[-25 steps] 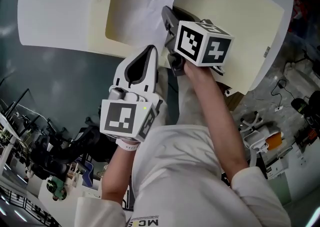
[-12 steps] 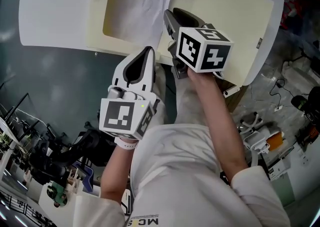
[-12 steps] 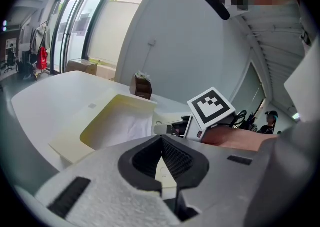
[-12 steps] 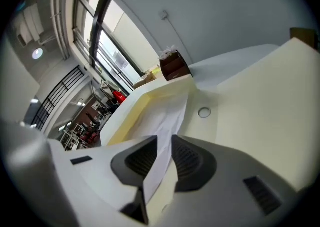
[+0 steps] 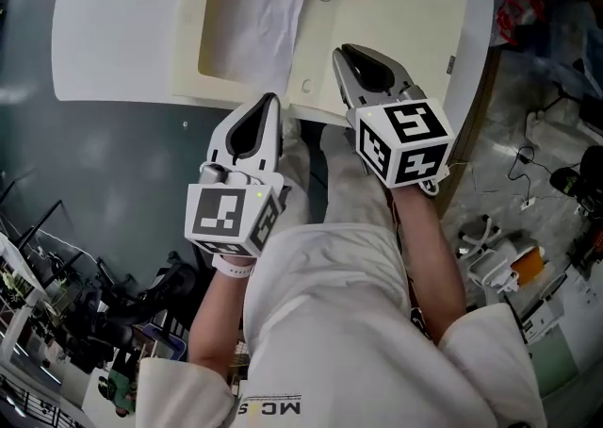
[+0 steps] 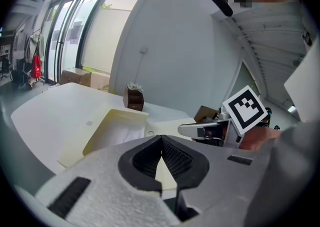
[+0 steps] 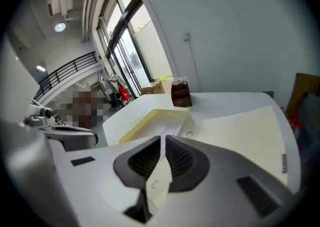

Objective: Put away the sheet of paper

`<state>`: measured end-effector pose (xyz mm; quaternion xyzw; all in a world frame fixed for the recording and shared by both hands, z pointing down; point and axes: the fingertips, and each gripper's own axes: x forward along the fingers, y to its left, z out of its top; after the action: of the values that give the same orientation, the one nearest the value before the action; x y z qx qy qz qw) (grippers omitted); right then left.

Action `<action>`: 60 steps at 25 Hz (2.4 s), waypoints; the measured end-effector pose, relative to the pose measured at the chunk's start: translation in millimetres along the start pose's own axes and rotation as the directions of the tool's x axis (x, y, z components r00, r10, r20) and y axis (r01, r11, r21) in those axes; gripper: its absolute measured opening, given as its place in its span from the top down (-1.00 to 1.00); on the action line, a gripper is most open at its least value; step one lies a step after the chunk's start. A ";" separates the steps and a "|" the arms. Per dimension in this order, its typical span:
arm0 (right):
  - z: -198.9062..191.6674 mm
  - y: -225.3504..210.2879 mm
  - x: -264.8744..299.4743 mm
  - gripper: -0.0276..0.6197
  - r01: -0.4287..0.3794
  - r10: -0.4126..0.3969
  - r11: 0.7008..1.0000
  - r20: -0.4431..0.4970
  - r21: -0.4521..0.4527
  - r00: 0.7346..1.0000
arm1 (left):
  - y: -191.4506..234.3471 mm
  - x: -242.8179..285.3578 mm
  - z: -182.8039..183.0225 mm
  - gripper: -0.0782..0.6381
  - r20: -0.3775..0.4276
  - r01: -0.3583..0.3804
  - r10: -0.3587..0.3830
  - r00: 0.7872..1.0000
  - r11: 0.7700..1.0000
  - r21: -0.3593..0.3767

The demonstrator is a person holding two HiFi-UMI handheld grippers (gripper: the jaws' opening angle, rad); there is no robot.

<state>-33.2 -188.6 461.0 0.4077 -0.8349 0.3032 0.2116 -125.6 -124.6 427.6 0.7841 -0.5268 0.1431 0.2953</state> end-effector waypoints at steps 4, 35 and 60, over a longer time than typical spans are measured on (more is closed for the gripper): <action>9.8 -3.2 -46.1 0.82 0.043 -0.042 0.997 0.025 -0.062 0.999 | -10.4 -15.4 19.1 0.71 0.021 0.009 -0.009 1.000 1.000 0.012; 44.0 -42.4 -264.7 0.87 0.291 -0.247 0.954 0.363 -0.070 0.898 | -125.1 -55.5 100.7 0.71 0.116 0.177 -0.204 0.972 0.962 0.208; 41.2 -40.8 -275.1 0.87 0.330 -0.285 0.942 0.380 -0.057 0.880 | -133.5 -64.0 98.4 0.71 0.132 0.180 -0.211 0.968 0.959 0.218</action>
<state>154.4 -84.4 279.4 0.5711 -0.8007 0.1337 0.1219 -38.4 -101.4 274.5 0.8673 -0.4502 0.1056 0.1843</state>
